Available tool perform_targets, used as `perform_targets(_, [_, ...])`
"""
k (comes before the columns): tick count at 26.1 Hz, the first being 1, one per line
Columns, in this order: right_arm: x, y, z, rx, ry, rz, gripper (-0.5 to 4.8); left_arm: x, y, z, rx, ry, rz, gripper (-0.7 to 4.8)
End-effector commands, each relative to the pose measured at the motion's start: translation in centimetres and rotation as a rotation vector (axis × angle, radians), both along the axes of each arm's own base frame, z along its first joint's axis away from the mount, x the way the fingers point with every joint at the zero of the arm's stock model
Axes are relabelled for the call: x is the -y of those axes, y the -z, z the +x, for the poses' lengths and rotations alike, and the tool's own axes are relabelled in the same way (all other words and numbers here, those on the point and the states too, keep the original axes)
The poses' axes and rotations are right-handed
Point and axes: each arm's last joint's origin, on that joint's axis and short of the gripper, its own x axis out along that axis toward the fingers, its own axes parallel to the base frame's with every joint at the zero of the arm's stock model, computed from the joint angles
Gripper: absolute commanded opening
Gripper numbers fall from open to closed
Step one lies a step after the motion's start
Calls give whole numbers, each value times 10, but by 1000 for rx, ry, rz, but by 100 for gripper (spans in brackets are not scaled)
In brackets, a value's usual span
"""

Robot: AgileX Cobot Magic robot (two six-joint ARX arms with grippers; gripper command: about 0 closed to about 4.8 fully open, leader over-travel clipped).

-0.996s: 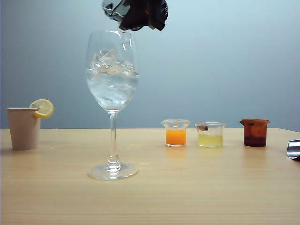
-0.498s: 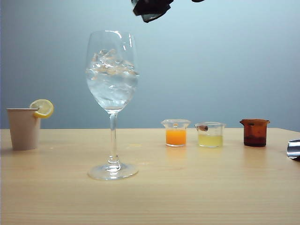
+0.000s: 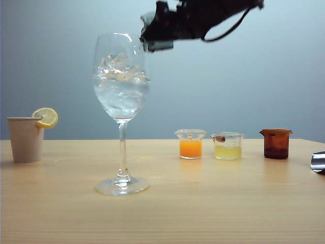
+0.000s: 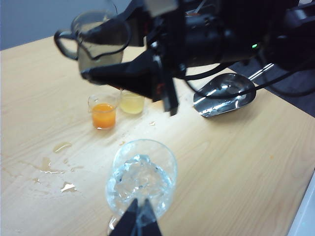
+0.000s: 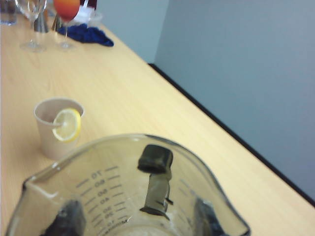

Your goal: Pick up the first measuring cup from the left, pour the coconut rum inside into the goblet, and finally put the measuring cup back in its original place.

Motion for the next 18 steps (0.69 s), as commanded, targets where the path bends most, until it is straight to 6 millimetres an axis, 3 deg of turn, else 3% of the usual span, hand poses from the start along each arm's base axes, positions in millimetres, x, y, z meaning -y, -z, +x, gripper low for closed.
perform_targets(1, [-6,6,9,32,-3,49,51,0,-1,-1,2,7,0,-6])
perform_targets(11, [-6,56,44,-6,10,85,49,0,-1,-1,3,7,-1,-6])
perform_targets(18, [-12,84,53,-33,10,78,48,0,-1,-1,3,7,0,-6])
